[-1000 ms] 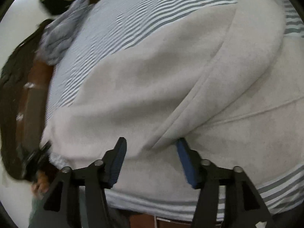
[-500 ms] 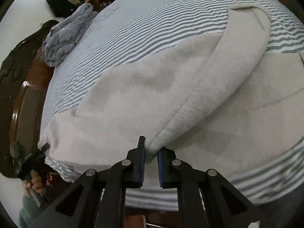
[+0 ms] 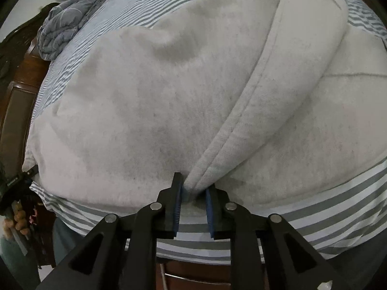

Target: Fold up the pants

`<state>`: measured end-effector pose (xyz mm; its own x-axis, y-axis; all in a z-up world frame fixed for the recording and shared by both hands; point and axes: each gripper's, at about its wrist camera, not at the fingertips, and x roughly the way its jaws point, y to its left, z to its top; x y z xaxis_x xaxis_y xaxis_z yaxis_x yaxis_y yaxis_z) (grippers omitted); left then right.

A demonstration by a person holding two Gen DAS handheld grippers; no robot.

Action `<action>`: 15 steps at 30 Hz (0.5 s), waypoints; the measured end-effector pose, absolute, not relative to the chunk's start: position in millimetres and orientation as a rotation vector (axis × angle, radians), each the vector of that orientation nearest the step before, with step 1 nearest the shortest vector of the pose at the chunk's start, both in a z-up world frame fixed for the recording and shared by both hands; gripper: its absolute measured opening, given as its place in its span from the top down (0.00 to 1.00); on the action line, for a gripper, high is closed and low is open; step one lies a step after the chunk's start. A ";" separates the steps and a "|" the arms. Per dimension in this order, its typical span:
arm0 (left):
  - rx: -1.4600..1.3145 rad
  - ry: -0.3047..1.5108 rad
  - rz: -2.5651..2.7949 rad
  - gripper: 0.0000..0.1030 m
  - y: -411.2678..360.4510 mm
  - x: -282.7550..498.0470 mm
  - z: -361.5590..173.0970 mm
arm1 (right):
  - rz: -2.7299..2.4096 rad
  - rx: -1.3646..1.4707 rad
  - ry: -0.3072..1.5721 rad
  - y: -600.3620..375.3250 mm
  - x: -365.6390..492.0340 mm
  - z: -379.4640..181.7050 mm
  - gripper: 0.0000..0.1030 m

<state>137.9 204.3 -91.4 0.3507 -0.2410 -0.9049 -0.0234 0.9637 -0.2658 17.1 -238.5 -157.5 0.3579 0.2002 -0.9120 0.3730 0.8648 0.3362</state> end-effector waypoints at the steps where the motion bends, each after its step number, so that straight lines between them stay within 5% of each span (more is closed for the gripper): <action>1: -0.256 1.205 -0.134 0.69 204.9 136.5 -90.5 | -0.105 0.551 1.220 -241.0 11.8 -156.6 0.77; 4: -0.232 1.192 -0.082 0.61 201.6 131.0 -80.7 | -0.089 0.564 1.218 -243.4 8.4 -148.1 0.55; 10: -0.111 1.169 -0.029 0.45 194.2 118.3 -61.4 | -0.085 0.590 1.184 -274.3 -11.7 -123.2 0.54; 15: -0.071 1.184 0.025 0.43 204.1 108.4 -56.0 | -0.156 0.600 1.141 -325.3 -21.9 -101.4 0.53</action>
